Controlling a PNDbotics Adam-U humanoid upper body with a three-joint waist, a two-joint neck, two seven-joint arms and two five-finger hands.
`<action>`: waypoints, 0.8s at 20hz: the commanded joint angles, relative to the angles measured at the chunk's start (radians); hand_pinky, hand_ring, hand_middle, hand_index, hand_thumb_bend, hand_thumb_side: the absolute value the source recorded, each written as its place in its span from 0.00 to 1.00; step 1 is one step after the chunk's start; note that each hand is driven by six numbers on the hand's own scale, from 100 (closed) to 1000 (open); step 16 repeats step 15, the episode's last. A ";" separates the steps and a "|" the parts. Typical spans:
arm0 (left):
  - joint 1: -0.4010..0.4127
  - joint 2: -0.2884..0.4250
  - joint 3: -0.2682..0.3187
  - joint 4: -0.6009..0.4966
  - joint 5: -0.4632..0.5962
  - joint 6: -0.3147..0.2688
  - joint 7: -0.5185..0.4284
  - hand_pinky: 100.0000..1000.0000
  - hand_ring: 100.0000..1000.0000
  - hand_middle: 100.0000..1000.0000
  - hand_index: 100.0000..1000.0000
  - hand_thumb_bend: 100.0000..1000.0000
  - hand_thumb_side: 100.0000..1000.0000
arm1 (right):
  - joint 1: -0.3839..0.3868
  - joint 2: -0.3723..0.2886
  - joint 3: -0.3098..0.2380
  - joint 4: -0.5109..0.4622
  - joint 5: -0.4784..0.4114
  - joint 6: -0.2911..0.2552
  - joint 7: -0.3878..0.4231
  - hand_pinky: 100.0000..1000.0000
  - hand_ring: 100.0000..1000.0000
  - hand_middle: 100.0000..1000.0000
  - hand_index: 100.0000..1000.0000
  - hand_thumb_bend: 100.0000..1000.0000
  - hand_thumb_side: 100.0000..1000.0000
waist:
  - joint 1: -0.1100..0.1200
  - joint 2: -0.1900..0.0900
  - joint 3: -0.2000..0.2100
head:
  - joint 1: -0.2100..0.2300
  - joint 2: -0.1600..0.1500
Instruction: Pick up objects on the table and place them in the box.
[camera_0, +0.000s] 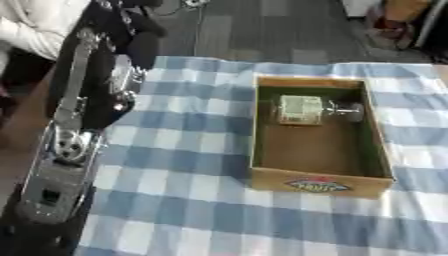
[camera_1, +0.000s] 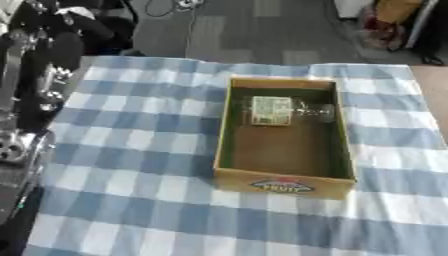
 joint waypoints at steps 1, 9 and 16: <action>-0.005 0.010 0.004 -0.026 -0.008 -0.001 -0.002 0.59 0.50 0.69 0.92 0.31 0.70 | -0.018 -0.025 -0.001 -0.016 -0.002 0.001 0.004 0.44 0.38 0.47 0.76 0.00 0.97 | -0.001 -0.019 0.001 | 0.007 0.001; -0.005 0.009 0.002 -0.030 -0.006 0.001 -0.003 0.59 0.50 0.69 0.92 0.31 0.70 | -0.015 -0.024 0.001 -0.016 -0.002 0.002 0.007 0.44 0.38 0.46 0.76 0.00 0.97 | -0.001 -0.018 0.002 | 0.016 -0.002; -0.005 0.009 -0.005 -0.041 0.028 0.003 -0.007 0.59 0.50 0.69 0.93 0.31 0.70 | -0.015 -0.022 0.002 -0.016 -0.003 0.003 0.008 0.44 0.38 0.46 0.76 0.00 0.97 | -0.001 -0.018 0.001 | 0.024 -0.005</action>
